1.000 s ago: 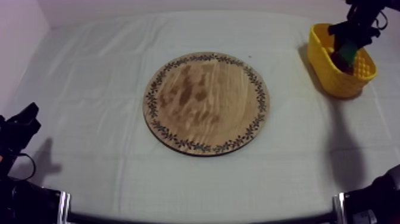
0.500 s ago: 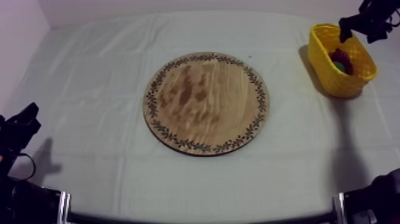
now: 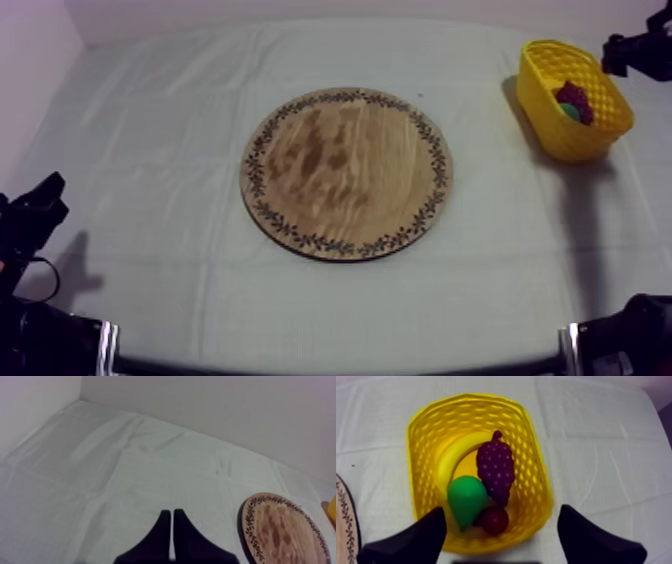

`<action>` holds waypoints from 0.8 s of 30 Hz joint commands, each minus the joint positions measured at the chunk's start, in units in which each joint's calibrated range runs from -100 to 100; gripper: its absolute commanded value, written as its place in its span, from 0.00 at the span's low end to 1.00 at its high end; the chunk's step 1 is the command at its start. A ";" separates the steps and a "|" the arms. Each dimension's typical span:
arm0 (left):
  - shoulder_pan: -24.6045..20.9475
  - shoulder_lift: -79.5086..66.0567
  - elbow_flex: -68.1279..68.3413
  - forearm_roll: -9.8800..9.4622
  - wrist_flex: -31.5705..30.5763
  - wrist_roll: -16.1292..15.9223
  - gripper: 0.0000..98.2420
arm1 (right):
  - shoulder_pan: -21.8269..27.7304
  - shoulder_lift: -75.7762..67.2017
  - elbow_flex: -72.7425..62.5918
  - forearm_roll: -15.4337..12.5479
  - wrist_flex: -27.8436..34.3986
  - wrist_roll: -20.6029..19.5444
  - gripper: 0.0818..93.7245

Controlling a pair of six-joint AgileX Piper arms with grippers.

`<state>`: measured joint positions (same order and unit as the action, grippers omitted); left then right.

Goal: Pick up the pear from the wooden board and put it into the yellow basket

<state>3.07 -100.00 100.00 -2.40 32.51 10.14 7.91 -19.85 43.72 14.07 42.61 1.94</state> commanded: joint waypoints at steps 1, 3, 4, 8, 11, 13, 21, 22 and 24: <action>0.01 0.00 0.00 -0.02 -0.01 -0.01 0.00 | 0.02 -12.17 9.23 -1.19 -2.85 0.70 0.63; 0.01 0.00 0.00 -0.02 -0.01 -0.01 0.00 | 0.04 -17.87 13.21 -2.47 -4.03 1.92 0.61; 0.01 0.00 0.00 -0.02 -0.01 -0.01 0.00 | 0.02 -20.66 15.19 -3.10 -4.55 2.62 0.60; 0.01 0.00 0.00 -0.02 -0.01 -0.01 0.00 | 0.04 -31.64 23.75 -5.93 -7.50 5.63 0.54; 0.01 0.00 0.00 -0.02 -0.01 -0.01 0.00 | 0.23 -39.70 30.49 -9.13 -9.80 8.98 0.49; 0.01 0.00 0.00 -0.02 -0.01 -0.01 0.00 | 0.25 -44.80 34.72 -11.60 -10.74 11.48 0.46; 0.01 0.00 0.00 -0.02 -0.01 -0.01 0.00 | -0.16 -61.01 47.88 -19.10 -12.80 16.88 0.28; 0.01 0.00 0.00 -0.02 -0.01 -0.01 0.00 | -0.35 -62.55 49.00 -19.42 -13.06 16.81 0.25; 0.01 0.00 0.00 -0.02 -0.01 -0.01 0.00 | -0.74 -65.16 51.11 -20.19 -13.85 16.82 0.18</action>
<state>3.07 -100.00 100.00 -2.40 32.51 10.14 7.30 -80.25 92.25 -5.70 29.53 18.78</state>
